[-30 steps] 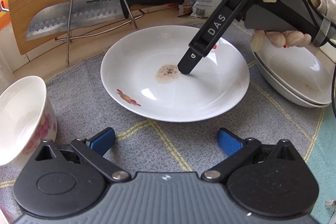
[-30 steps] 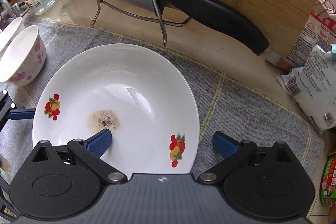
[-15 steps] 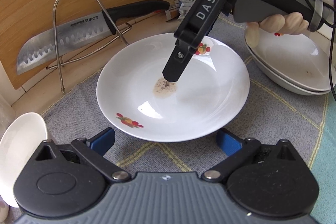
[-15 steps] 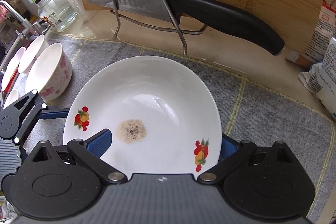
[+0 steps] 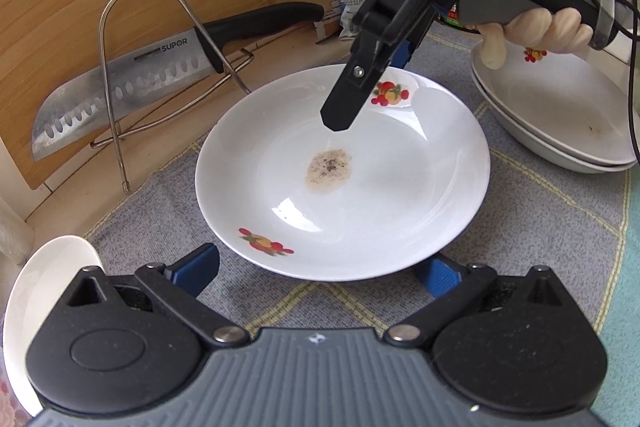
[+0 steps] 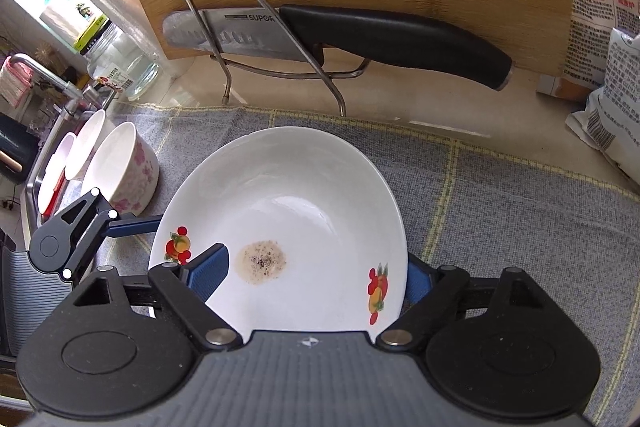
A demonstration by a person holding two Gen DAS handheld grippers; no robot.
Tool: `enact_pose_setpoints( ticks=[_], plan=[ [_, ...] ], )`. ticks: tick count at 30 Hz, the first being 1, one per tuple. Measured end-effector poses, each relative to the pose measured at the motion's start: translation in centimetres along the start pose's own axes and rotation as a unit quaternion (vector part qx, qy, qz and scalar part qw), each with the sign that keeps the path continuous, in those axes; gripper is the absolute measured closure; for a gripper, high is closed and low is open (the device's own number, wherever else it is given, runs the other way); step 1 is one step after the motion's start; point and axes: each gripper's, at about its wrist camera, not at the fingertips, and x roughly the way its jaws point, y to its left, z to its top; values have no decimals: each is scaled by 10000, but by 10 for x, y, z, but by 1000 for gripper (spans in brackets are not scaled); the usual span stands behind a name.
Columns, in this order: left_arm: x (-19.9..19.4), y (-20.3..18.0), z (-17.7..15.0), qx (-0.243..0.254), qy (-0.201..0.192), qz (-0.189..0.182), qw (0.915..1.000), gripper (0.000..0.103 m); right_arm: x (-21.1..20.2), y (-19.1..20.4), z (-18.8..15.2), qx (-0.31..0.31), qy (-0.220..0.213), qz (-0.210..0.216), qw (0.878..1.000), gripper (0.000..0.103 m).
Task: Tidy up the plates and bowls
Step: 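Lift the stained plate by its rim with the right gripper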
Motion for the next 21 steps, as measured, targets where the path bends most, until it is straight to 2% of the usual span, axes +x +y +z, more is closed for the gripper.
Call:
enact_pose_setpoints(
  ticks=[6, 12, 18, 21],
  plan=[
    [-1, -1, 1, 182, -27, -31, 9998, 1, -1, -14, 6, 266, 153, 344, 9989, 21],
    [-1, 1, 3, 280, 27, -128, 9995, 1, 0, -26, 13, 584, 383, 620, 9956, 24],
    [2, 4, 5, 290, 67, -230, 9993, 1, 1, -34, 20, 831, 611, 739, 9919, 27],
    [3, 5, 5, 286, 61, -261, 9992, 1, 1, -32, 21, 747, 708, 700, 9922, 28]
  ],
)
